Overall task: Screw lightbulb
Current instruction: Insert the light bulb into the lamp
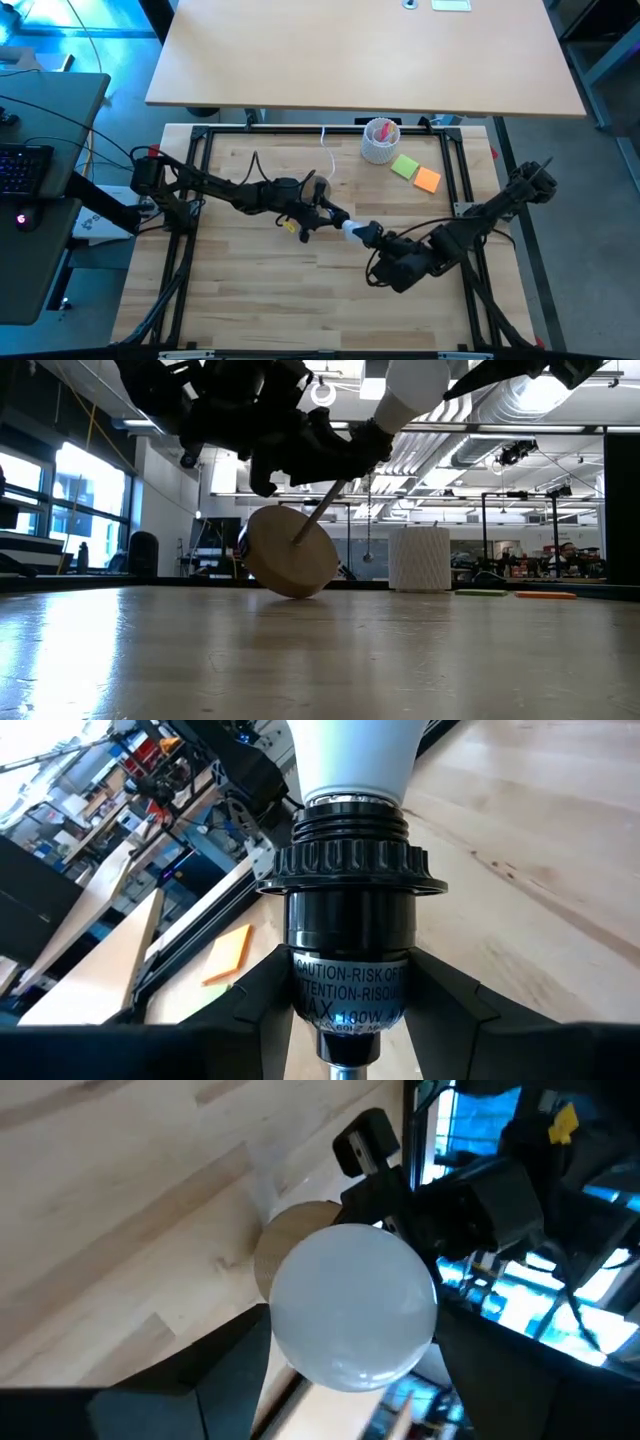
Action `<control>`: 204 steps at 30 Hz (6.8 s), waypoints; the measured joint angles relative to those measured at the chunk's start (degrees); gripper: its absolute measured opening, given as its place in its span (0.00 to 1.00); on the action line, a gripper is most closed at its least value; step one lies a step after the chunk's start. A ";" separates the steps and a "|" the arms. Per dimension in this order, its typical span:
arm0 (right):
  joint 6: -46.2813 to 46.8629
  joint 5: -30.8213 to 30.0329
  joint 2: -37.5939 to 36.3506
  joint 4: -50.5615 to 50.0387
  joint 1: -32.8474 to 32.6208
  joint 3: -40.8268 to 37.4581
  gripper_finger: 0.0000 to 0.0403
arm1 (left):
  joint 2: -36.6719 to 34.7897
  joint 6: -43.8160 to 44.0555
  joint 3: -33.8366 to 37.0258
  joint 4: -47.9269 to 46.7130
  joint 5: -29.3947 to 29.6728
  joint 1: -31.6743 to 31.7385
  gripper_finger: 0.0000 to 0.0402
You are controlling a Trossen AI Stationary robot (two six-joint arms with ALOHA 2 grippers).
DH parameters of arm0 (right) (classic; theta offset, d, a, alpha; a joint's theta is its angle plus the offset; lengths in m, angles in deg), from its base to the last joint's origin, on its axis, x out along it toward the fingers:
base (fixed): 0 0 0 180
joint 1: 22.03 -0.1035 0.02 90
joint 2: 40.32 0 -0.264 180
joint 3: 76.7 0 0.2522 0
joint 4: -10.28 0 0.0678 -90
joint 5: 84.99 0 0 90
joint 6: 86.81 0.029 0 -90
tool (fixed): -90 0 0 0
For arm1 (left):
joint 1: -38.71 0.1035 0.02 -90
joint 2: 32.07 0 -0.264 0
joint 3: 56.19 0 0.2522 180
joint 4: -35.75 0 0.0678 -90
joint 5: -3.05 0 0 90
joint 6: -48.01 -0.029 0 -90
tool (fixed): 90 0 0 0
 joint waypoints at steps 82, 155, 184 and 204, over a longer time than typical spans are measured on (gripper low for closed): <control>5.04 -1.99 5.61 -8.05 4.39 9.32 0.75 | -0.04 -1.96 -0.07 2.87 20.59 -4.13 0.36; 14.10 8.09 1.53 -5.46 13.17 9.43 0.75 | -0.02 -0.08 -0.02 3.56 31.80 -4.08 0.36; 52.91 6.95 -2.59 -2.78 8.23 9.42 0.75 | 0.00 -0.06 -0.02 3.44 34.18 -4.10 0.36; -11.47 10.39 1.51 -5.51 11.38 9.42 0.75 | 0.00 0.97 -0.02 3.27 33.49 -4.07 0.36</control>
